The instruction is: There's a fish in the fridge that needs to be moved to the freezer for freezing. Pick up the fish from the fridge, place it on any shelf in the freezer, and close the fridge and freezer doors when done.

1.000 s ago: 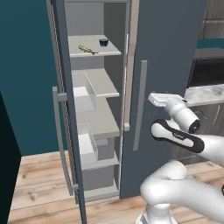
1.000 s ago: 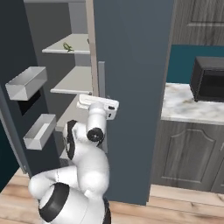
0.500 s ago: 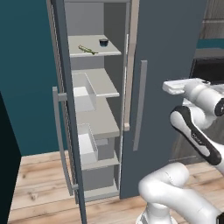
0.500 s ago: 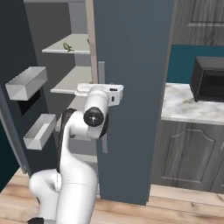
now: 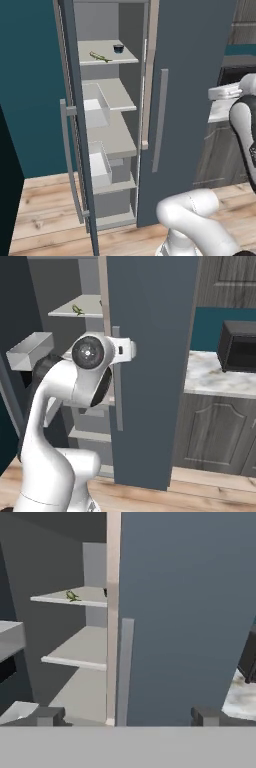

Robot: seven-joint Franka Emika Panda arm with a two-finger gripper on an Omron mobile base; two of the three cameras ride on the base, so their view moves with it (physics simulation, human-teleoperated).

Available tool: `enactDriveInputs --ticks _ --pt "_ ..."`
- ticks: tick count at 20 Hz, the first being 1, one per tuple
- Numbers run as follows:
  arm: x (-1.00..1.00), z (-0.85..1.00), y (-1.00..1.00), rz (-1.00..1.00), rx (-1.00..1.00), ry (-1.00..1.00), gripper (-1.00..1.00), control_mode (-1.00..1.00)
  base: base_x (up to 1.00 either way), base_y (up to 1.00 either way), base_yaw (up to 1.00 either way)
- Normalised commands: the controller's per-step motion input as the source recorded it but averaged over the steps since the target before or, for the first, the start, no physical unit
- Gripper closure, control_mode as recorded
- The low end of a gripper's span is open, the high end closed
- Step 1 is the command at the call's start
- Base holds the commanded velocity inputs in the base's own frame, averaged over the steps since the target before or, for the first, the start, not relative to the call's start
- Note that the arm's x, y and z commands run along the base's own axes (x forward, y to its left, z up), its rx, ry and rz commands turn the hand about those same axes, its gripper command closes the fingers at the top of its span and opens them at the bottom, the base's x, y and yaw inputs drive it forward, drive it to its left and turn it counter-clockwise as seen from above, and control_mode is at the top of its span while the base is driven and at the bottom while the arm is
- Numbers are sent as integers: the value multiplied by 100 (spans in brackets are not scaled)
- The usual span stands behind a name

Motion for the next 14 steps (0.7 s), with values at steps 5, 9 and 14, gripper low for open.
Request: enactDriveInputs --ticks 5,9,14 --pt "-100 -23 53 4 0 -10 -100 -100 0 0 0" --pt "-100 -38 100 0 0 -16 -100 -100 0 0 0" --pt "-100 2 100 0 0 -9 -100 -100 0 0 0"
